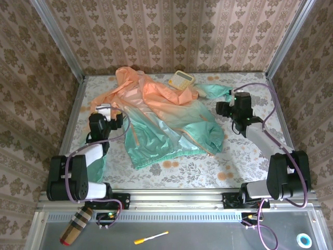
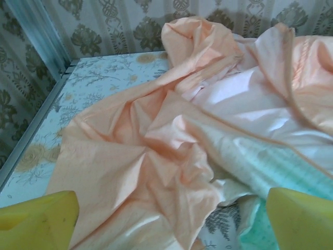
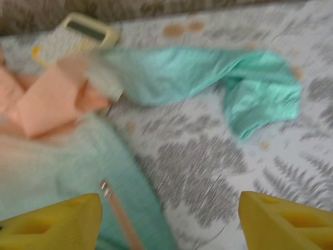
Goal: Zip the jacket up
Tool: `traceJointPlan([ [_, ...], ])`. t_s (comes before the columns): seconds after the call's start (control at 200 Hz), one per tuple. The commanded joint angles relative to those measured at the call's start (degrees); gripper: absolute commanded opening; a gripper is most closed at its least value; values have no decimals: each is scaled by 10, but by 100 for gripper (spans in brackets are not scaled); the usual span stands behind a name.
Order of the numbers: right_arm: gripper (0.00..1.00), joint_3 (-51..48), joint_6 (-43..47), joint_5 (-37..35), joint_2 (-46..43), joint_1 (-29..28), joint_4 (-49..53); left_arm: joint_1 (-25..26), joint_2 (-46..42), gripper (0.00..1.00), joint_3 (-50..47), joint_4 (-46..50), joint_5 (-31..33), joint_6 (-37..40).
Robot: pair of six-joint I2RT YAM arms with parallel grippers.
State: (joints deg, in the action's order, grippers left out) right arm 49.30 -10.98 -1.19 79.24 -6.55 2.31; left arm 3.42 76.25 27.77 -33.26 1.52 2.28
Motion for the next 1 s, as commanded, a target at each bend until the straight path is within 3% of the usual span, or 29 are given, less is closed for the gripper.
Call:
traceJointPlan([
  [0.0,65,20,-52,27,35,-49,143,45,-25,90,48,156,6,12],
  [0.085,62,27,-75,29,55,-86,168,115,-30,90,89,249,63,34],
  [0.19,53,12,-108,56,70,-117,165,181,-27,87,124,322,71,1],
  [0.335,46,-18,-140,54,84,-148,156,293,-10,80,139,342,74,-89],
  [0.445,44,-43,-181,106,113,-153,129,376,29,78,141,333,85,-133],
  [0.545,31,-52,-200,149,152,-175,106,438,76,71,145,331,89,-150],
  [0.625,23,-50,-201,150,176,-203,100,457,104,56,149,350,71,-180],
  [0.695,20,-49,-205,144,188,-226,95,461,115,49,139,361,68,-213],
  [0.815,18,-52,-214,132,197,-266,87,462,105,48,106,384,88,-237],
  [0.995,14,-54,-207,82,184,-306,107,430,76,42,105,511,139,-235],
])
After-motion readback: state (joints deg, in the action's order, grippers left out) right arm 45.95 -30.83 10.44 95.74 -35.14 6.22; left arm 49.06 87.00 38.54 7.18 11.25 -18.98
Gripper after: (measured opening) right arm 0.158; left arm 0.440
